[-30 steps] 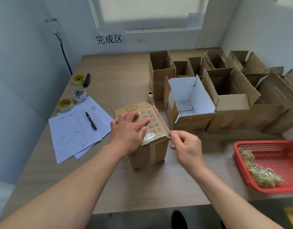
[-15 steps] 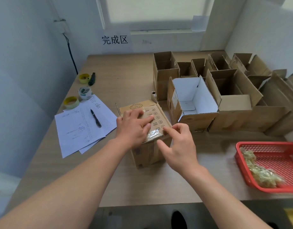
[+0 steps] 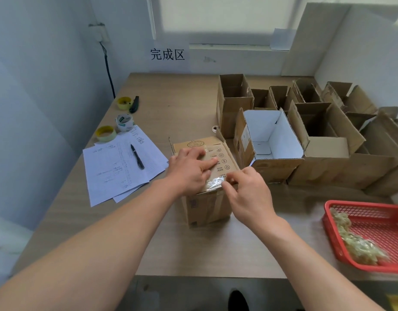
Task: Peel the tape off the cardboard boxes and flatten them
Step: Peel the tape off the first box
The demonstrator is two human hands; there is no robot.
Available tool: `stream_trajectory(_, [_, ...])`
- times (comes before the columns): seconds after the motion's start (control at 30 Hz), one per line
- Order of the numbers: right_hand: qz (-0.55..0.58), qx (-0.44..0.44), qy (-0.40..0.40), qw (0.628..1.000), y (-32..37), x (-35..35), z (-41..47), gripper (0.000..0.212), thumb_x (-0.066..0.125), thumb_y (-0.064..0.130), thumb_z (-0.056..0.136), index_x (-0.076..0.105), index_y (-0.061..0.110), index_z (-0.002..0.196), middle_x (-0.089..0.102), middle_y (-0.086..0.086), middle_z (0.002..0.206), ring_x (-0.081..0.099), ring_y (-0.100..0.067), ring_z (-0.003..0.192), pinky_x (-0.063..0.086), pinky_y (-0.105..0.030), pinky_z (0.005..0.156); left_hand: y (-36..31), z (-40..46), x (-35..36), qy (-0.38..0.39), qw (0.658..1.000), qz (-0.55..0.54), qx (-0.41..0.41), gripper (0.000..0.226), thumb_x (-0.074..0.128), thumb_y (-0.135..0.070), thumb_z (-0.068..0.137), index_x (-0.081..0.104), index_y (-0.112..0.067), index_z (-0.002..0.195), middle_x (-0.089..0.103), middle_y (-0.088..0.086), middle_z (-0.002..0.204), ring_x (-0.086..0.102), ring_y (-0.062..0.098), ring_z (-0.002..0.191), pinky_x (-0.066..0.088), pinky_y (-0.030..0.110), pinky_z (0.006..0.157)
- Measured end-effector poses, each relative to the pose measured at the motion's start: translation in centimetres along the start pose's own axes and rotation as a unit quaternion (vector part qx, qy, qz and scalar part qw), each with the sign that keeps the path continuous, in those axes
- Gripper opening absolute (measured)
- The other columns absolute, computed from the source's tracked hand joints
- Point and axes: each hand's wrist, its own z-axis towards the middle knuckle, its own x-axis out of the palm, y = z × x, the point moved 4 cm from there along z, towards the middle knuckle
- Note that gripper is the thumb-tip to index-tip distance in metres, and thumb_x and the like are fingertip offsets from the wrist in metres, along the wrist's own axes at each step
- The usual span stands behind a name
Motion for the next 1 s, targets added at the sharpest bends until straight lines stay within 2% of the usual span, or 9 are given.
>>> stream_trajectory(0.13, [-0.036,-0.025,-0.008,0.999,0.6,0.3,-0.1,0.019,0.063,0.025,0.095,0.075,0.011,0.095,0.057,-0.005,0.094,0.054,-0.026,0.090,0.047,-0.035,0.072,1.6,-0.2,-0.9,0.036,0.998,-0.040,0.023,0.045,0.048,-0.035,0.102,0.044,-0.044,0.145,0.028,-0.016,0.157,0.017,0.017,0.143,0.016,0.037,0.113])
stream_trajectory(0.33, [-0.118,-0.035,0.045,0.991,0.9,0.6,0.7,0.022,0.047,0.031,0.101,0.062,0.016,0.098,0.052,-0.001,0.101,0.049,-0.023,0.092,0.048,-0.039,0.071,1.5,-0.7,-0.2,0.029,0.998,0.010,0.053,0.047,0.041,-0.037,0.104,0.035,-0.042,0.151,0.020,-0.014,0.161,0.015,0.019,0.143,0.017,0.039,0.111])
stream_trajectory(0.47, [-0.050,-0.078,0.150,0.984,0.4,0.4,1.0,0.015,0.047,0.027,0.100,0.057,0.019,0.092,0.050,0.003,0.100,0.046,-0.022,0.095,0.044,-0.040,0.080,1.5,-0.3,-0.1,0.035,0.998,0.010,0.053,0.046,0.040,-0.038,0.104,0.036,-0.043,0.150,0.021,-0.015,0.161,0.015,0.018,0.143,0.017,0.037,0.110])
stream_trajectory(0.57, [0.035,-0.052,0.137,0.989,-0.1,-0.2,1.0,0.011,0.056,0.023,0.095,0.058,0.021,0.085,0.051,0.011,0.089,0.050,-0.017,0.089,0.042,-0.033,0.077,1.3,-0.4,0.0,0.036,0.998,0.015,0.052,0.046,0.039,-0.038,0.104,0.035,-0.043,0.150,0.021,-0.015,0.161,0.015,0.018,0.143,0.017,0.038,0.112])
stream_trajectory(0.63, [0.064,-0.032,0.081,0.994,-0.2,-0.4,0.7,0.007,0.065,0.026,0.089,0.065,0.023,0.095,0.053,0.012,0.084,0.052,-0.013,0.083,0.044,-0.032,0.075,1.3,-0.4,0.0,0.034,0.998,0.013,0.050,0.046,0.039,-0.038,0.105,0.035,-0.043,0.150,0.021,-0.015,0.161,0.015,0.018,0.143,0.018,0.038,0.112])
stream_trajectory(0.73, [0.052,-0.021,0.075,0.996,0.4,-0.1,0.3,0.051,0.072,0.036,0.082,0.060,0.031,0.132,0.054,0.014,0.085,0.054,-0.014,0.086,0.047,-0.033,0.078,1.4,-0.5,-0.1,0.034,0.998,0.007,0.049,0.046,0.039,-0.037,0.105,0.036,-0.042,0.150,0.022,-0.015,0.161,0.016,0.017,0.143,0.017,0.037,0.111])
stream_trajectory(0.77, [0.030,-0.029,0.079,0.996,0.7,0.2,0.3,0.049,0.072,0.038,0.083,0.062,0.032,0.131,0.055,0.013,0.088,0.055,-0.016,0.090,0.048,-0.034,0.079,1.5,-0.5,-0.2,0.035,0.998,0.002,0.048,0.046,0.040,-0.037,0.104,0.037,-0.042,0.150,0.022,-0.015,0.161,0.016,0.017,0.144,0.017,0.036,0.112])
stream_trajectory(0.87, [0.028,-0.034,0.082,0.996,1.1,0.8,0.2,0.016,0.071,0.028,0.089,0.077,0.025,0.104,0.058,0.003,0.095,0.055,-0.023,0.099,0.049,-0.038,0.084,1.8,-0.5,-0.6,0.039,0.998,-0.015,0.054,0.046,0.044,-0.036,0.104,0.039,-0.042,0.149,0.024,-0.015,0.161,0.017,0.018,0.145,0.018,0.037,0.114])
stream_trajectory(1.0, [0.110,-0.035,0.103,0.988,0.5,0.8,0.1,0.007,0.072,0.014,0.088,0.076,0.019,0.087,0.060,0.002,0.095,0.055,-0.021,0.099,0.046,-0.037,0.089,2.2,-0.8,-0.8,0.038,0.997,-0.023,0.067,0.046,0.046,-0.039,0.103,0.040,-0.040,0.149,0.026,-0.016,0.160,0.019,0.017,0.144,0.018,0.037,0.114])
